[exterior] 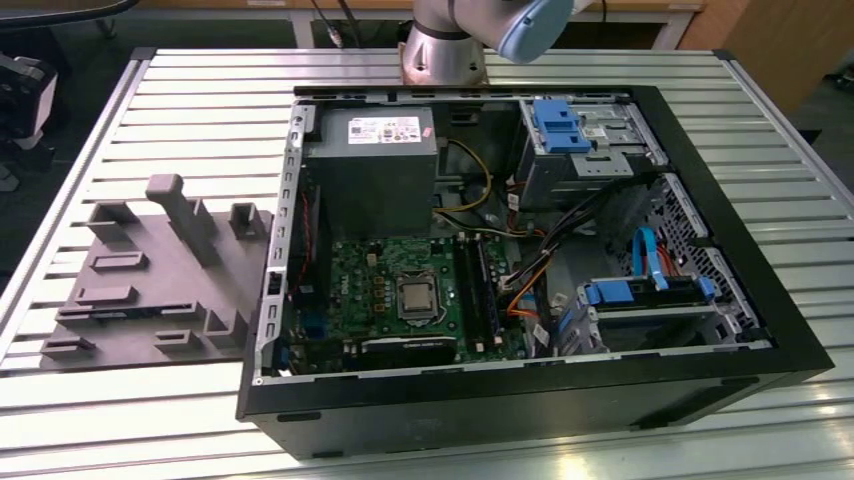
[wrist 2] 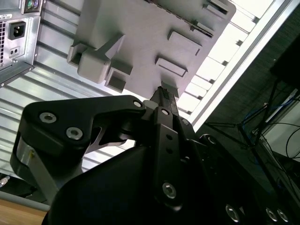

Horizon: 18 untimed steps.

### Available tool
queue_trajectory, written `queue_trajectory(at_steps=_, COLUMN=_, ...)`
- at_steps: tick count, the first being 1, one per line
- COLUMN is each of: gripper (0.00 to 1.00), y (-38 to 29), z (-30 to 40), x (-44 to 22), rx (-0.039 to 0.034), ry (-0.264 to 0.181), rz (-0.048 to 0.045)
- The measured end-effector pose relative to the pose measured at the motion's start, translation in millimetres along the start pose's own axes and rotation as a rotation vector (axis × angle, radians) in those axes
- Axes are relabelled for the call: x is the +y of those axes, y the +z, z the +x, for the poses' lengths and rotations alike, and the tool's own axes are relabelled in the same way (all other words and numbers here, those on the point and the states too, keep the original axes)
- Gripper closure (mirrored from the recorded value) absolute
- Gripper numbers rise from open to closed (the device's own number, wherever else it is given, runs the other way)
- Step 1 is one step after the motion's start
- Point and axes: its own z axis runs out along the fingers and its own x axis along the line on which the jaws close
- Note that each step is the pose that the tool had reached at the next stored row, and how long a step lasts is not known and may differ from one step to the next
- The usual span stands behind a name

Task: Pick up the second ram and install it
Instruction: 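Reach for the second ram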

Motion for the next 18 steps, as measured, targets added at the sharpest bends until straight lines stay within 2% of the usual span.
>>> queue_trajectory(at_steps=18, gripper=0.89, y=5.5, z=0.2, x=-3.8, rx=0.0000, ry=0.000, rz=0.0000)
